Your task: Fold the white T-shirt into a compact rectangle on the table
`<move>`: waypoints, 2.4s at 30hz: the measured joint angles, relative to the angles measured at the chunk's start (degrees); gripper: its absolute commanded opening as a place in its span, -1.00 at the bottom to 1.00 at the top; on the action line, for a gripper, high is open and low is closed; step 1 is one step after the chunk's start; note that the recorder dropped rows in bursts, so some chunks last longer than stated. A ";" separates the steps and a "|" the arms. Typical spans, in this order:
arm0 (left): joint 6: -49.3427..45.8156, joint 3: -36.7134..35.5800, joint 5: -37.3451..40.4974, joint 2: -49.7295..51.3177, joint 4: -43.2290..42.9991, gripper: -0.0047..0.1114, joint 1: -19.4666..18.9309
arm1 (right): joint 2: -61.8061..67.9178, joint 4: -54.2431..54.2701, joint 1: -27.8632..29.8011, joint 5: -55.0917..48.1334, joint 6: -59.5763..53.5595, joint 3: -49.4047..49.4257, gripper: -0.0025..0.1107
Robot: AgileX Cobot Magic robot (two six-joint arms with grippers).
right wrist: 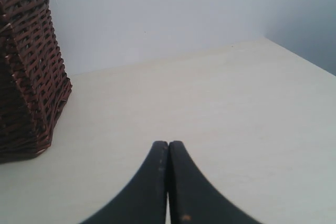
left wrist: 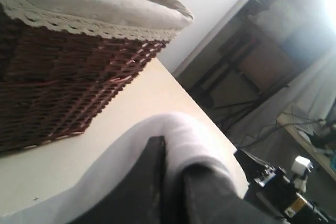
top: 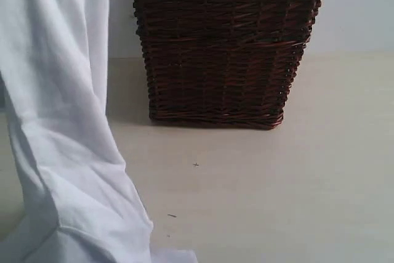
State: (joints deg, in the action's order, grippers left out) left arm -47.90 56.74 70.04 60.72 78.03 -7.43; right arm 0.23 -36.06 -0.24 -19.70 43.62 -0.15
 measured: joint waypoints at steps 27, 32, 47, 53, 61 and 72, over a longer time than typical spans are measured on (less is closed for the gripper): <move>-40.11 -2.94 -14.95 13.80 12.61 -0.92 29.02 | 0.00 0.00 0.00 0.00 0.00 0.00 -0.96; -48.85 -2.87 -18.51 18.93 19.13 -0.92 34.16 | 0.00 0.00 0.00 0.00 0.00 0.00 -0.96; -52.06 8.36 -19.68 27.10 20.22 -0.65 43.28 | 0.00 0.00 0.00 0.00 0.00 0.00 -0.96; -52.06 8.61 -20.68 27.44 20.48 -0.80 43.29 | 0.00 0.00 0.00 0.00 0.00 0.00 -0.96; -51.22 8.70 -23.08 27.44 20.48 -0.92 43.29 | 0.00 0.00 0.00 0.00 0.00 0.00 -0.96; -48.20 8.70 -33.48 23.37 20.27 -0.92 34.78 | 0.00 0.00 0.00 0.00 0.00 0.00 -0.96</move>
State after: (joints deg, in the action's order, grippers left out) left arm -96.10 65.44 36.56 84.10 98.30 27.35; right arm 0.23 -36.06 -0.24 -19.70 43.62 -0.15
